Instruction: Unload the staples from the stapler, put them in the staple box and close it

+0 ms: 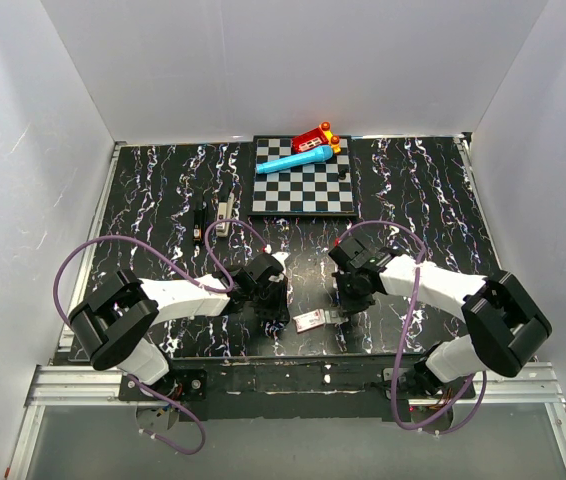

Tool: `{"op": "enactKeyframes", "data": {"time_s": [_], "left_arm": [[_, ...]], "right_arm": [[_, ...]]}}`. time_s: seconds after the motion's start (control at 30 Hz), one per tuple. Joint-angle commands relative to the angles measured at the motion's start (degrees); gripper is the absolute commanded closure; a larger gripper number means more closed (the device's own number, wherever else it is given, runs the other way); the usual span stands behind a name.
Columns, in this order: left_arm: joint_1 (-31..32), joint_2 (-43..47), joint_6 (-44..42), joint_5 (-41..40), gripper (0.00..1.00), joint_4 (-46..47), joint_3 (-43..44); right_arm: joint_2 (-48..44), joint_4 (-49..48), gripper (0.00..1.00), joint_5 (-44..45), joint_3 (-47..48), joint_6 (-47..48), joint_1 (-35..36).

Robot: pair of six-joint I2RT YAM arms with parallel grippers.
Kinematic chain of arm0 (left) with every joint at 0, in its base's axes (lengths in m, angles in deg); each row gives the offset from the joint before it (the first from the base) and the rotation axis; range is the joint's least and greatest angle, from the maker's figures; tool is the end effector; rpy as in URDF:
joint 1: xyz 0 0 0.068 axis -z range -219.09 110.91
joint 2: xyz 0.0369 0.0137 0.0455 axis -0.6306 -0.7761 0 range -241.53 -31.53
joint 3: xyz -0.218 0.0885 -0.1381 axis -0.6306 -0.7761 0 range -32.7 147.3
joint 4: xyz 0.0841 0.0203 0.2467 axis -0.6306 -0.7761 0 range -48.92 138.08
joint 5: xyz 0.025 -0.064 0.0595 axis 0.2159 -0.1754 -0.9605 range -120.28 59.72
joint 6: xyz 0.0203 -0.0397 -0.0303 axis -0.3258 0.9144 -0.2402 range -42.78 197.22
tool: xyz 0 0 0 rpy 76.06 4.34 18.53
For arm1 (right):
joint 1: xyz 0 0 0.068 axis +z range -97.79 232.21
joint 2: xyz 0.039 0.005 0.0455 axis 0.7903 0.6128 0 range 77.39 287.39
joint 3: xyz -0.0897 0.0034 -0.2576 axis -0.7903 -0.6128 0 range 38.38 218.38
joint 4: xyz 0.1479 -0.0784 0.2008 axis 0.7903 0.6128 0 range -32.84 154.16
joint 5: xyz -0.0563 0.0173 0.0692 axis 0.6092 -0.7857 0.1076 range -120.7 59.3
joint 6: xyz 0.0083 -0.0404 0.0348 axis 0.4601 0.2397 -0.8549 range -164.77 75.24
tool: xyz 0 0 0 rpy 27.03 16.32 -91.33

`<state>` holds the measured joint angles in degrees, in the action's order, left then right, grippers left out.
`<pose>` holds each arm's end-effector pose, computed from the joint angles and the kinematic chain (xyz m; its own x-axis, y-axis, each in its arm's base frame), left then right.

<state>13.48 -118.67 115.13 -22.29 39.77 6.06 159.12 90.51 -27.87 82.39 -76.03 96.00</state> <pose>0.1628 -0.2210 0.1426 -0.9124 0.1910 -0.3620 0.3450 0.8348 -0.4291 0.1802 0.1703 0.1687 -0.9364 -0.1796 -0.3016 -0.2265 0.9655 0.1285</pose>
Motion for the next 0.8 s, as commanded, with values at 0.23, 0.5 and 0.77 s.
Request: {"op": "enactKeyframes", "data": {"time_s": [0.23, 0.5, 0.77], "left_arm": [[0.51, -0.59, -1.35, -0.79, 1.00, -2.76, -1.85], [4.63, 0.65, -3.46, 0.01, 1.00, -6.09, -1.24], [7.45, -3.30, -2.75, -2.45, 1.00, -6.89, 0.52]], "right_arm": [[-1.75, 1.02, 0.99, 0.86, -0.94, -1.34, 0.95], [0.53, 1.37, 0.99, 2.09, 1.25, -2.57, 0.95], [0.71, 1.72, 0.99, 1.56, 1.87, -2.84, 0.95]]}}
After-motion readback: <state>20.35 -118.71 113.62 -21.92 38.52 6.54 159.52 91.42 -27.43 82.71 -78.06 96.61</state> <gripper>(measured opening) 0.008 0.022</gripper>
